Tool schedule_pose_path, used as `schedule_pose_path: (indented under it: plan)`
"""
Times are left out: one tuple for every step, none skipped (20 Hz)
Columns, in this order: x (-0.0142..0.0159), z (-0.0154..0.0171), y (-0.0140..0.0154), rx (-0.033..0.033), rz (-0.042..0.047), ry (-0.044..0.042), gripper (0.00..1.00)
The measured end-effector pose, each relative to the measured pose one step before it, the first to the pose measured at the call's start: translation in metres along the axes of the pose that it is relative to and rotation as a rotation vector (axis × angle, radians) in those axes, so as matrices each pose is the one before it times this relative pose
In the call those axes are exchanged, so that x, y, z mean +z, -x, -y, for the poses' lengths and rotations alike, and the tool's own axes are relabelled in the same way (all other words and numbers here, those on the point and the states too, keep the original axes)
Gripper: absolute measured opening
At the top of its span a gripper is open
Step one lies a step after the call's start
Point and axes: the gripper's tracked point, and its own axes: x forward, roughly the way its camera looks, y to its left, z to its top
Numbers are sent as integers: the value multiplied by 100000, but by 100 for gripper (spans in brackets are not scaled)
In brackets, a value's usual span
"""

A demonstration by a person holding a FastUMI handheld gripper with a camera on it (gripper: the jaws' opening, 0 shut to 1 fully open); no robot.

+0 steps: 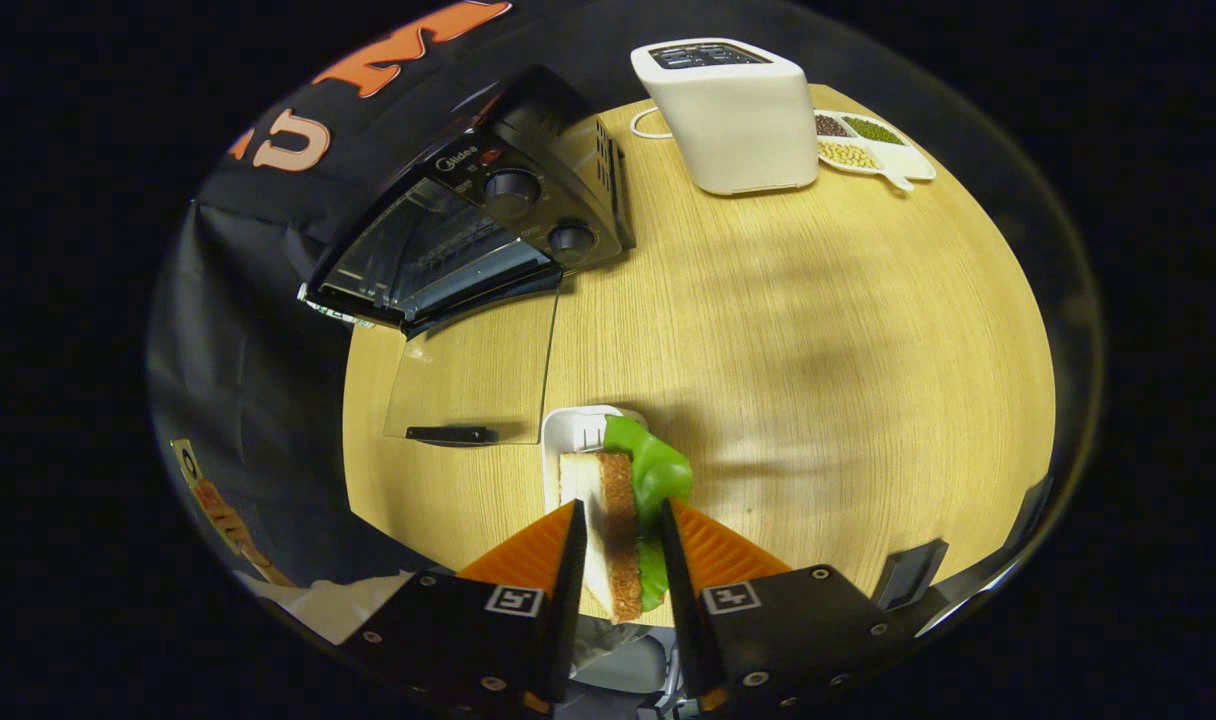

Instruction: Open the toaster oven, put the food inside, and close the toaster oven door.

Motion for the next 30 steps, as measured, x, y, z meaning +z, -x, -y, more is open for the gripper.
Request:
schedule_pose_path:
  plan:
    - [-175, 38, -142, 521, -199, -1549, 36]
    - [-123, -33, -108, 1, 524, -1111, 31]
    - [159, 40, -20, -904, 1563, -772, 29]
    - [132, 152, 214, -1994, 2116, -953, 23]
    - [135, -107, 234, -799, 2096, -1981, 19]
    - [-116, -188, 409, -464, 1389, -1521, 11]
    - [-24, 30, 235, -642, 1626, -845, 8]
    - [-244, -140, 303, -20, 1006, 654, 6]
    - [-137, -56, 280, -135, 788, -317, 7]
    - [-297, -100, 370, -298, 479, -1014, 6]
    - [-2, -98, 457, -92, 712, -695, 6]
    - [178, -174, 466, 90, 1952, -177, 6]
    - [329, -259, 669, 272, 2571, -501, 6]
    - [302, -520, 501, 1182, 2071, -852, 6]
    - [408, -453, 519, 1420, 1776, -945, 6]
    - [374, -360, 605, 825, 2621, -1021, 6]
    - [429, -501, 561, 1376, 2149, -610, 6]
    - [393, -627, 508, 2002, 2503, -1409, 6]
    - [445, -724, 296, 2212, 2616, -1395, 6]
    - [243, -621, 334, 2512, 2189, -1741, 6]
    - [273, -696, 191, 2725, 1880, -1920, 6]
    - [275, -685, 45, 2823, 2248, -2374, 6]
    - [248, -675, -155, 2686, 2313, -2690, 6]
    - [133, -611, -129, 3064, 1810, -2651, 6]
    - [44, -607, -400, 2702, 1154, -2642, 6]
    - [-165, -522, -443, 2153, 1365, -2664, 6]
    - [-77, -464, -628, 1872, 1286, -1862, 6]
    - [-31, -369, -766, 1926, 2026, -2494, 6]
    - [0, -469, -810, 2644, 1936, -3082, 6]
    - [-241, -643, -818, 3132, 1434, -3286, 6]
